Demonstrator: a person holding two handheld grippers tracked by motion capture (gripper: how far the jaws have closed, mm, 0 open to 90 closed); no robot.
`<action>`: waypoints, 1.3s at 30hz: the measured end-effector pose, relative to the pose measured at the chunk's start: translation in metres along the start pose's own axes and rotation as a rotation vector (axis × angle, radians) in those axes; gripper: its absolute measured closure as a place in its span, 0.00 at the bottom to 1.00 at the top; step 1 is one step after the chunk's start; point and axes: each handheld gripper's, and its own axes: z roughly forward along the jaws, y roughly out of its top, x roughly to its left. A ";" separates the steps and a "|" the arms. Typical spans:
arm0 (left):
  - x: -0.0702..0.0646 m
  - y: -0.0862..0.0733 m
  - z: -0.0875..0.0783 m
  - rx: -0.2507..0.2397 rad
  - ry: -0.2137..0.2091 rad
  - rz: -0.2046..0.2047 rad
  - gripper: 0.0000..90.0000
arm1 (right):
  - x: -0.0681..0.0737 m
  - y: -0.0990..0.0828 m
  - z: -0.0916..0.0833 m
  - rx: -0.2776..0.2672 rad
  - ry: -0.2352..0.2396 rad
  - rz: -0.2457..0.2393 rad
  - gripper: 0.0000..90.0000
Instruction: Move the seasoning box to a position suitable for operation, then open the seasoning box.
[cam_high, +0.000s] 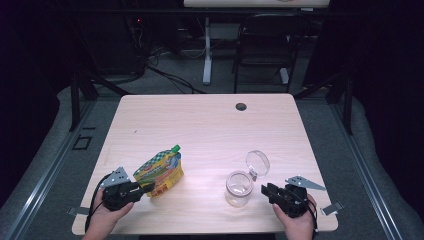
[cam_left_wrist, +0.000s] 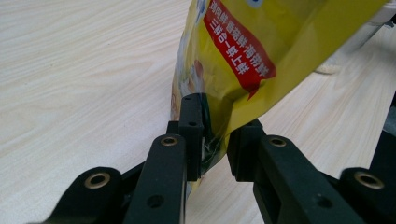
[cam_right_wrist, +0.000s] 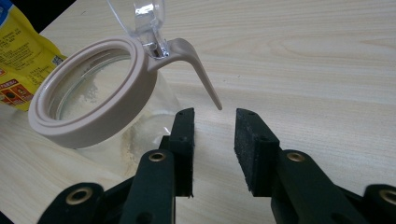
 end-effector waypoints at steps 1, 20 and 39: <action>0.000 0.000 -0.001 0.010 -0.004 -0.015 0.87 | 0.000 0.000 0.000 0.000 0.000 0.002 0.76; 0.001 -0.004 -0.005 -0.019 -0.038 -0.059 0.78 | 0.001 0.000 0.001 0.004 0.000 -0.004 0.76; 0.004 -0.005 0.012 -0.004 -0.018 -0.080 0.56 | -0.001 -0.002 -0.002 -0.001 -0.003 0.013 0.75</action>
